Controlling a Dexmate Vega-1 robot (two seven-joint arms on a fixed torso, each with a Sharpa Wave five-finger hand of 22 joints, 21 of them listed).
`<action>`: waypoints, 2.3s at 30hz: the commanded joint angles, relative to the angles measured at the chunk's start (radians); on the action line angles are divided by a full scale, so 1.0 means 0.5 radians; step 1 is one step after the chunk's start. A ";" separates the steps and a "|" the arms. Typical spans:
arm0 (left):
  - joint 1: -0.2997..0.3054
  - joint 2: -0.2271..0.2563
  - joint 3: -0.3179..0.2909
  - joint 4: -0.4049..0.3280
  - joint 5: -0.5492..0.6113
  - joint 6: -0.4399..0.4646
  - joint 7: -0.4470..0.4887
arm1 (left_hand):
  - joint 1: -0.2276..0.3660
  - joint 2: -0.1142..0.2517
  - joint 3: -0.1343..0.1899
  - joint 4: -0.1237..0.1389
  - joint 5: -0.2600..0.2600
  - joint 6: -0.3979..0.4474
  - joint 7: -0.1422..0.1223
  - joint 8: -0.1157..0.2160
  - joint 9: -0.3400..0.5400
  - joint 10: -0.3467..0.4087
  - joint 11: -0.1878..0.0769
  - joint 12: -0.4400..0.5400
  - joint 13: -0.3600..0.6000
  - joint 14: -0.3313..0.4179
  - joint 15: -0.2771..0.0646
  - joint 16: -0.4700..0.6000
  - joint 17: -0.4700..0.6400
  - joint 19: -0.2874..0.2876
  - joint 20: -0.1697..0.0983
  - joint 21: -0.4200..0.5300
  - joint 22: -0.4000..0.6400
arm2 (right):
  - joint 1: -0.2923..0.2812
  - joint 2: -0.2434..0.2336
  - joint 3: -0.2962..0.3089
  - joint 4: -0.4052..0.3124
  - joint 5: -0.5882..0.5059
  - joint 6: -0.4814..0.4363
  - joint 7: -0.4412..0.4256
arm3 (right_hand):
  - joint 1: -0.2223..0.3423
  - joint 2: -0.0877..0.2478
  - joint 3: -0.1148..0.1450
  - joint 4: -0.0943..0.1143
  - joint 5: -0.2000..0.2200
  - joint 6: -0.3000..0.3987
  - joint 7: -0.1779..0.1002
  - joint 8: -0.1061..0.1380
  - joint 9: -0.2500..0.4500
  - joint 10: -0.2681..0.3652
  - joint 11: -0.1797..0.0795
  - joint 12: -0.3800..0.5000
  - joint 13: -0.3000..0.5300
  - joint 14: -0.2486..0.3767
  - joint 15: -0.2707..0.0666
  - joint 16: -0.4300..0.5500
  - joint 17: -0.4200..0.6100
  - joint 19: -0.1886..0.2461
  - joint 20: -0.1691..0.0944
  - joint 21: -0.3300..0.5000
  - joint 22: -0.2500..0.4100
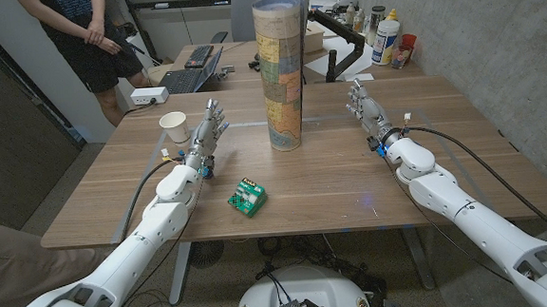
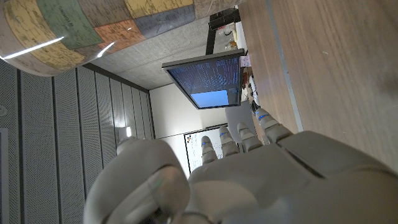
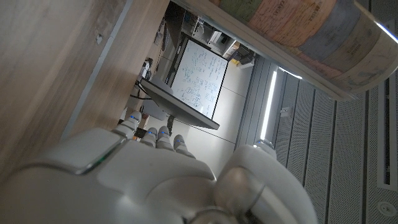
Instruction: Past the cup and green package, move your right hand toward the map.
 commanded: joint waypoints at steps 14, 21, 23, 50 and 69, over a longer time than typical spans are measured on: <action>-0.047 0.010 -0.009 0.036 0.006 -0.016 -0.030 | -0.014 -0.006 -0.008 0.002 0.006 0.026 -0.009 0.022 0.005 -0.001 -0.001 0.013 0.005 -0.015 -0.032 0.006 0.006 0.000 -0.008 0.003 0.004 | 0.008 0.015 -0.021 -0.021 -0.023 0.034 0.017 | 0.021 0.007 -0.010 -0.022 0.028 -0.022 -0.002 0.011 0.005 -0.026 0.026 0.012 0.006 -0.090 0.011 0.003 0.012 -0.031 0.014 -0.006 0.003; -0.052 0.011 -0.011 0.037 0.010 -0.020 -0.027 | -0.016 -0.008 -0.007 0.003 0.007 0.028 -0.010 0.022 0.004 -0.003 0.001 0.012 0.005 -0.019 -0.033 0.005 0.006 -0.001 -0.010 0.003 0.004 | -0.003 0.013 -0.017 -0.034 -0.031 0.061 0.017 | 0.033 0.005 -0.010 -0.030 0.034 -0.031 -0.004 0.010 0.005 -0.038 0.025 0.009 0.006 -0.098 0.009 0.001 0.012 -0.030 0.015 -0.005 0.002; -0.053 0.019 -0.008 0.032 0.016 -0.013 -0.029 | -0.016 -0.009 -0.007 0.003 0.007 0.029 -0.010 0.022 0.004 -0.002 0.001 0.013 0.005 -0.019 -0.033 0.005 0.006 -0.002 -0.011 0.003 0.004 | -0.008 0.008 -0.018 -0.047 -0.036 0.059 0.013 | 0.038 0.003 -0.011 -0.033 0.037 -0.046 -0.002 0.005 0.006 -0.048 0.022 0.006 0.006 -0.100 0.009 0.001 0.012 -0.033 0.017 -0.006 0.002; -0.018 0.028 -0.013 -0.014 0.022 -0.005 0.012 | -0.013 -0.008 0.001 0.000 0.011 0.036 -0.010 0.024 0.004 -0.004 0.004 0.015 0.004 -0.033 -0.031 0.002 0.005 -0.012 -0.020 -0.001 0.003 | -0.022 -0.005 -0.032 -0.064 -0.047 0.132 0.091 | 0.119 -0.007 -0.006 -0.082 0.076 -0.134 0.033 -0.005 0.007 -0.131 0.049 -0.008 0.008 -0.161 0.052 -0.005 0.011 -0.048 0.015 -0.006 0.001; 0.000 0.034 -0.014 -0.039 0.029 -0.012 0.023 | -0.009 -0.007 0.005 -0.002 0.014 0.037 -0.010 0.023 0.003 -0.006 0.005 0.016 0.004 -0.035 -0.032 0.003 0.004 -0.013 -0.023 0.000 0.003 | 0.040 -0.013 -0.087 -0.025 -0.101 0.122 0.166 | 0.331 0.031 0.053 -0.191 0.171 -0.250 0.062 0.000 0.009 -0.265 0.104 -0.018 0.010 -0.251 0.112 -0.009 0.010 -0.075 0.039 -0.018 -0.005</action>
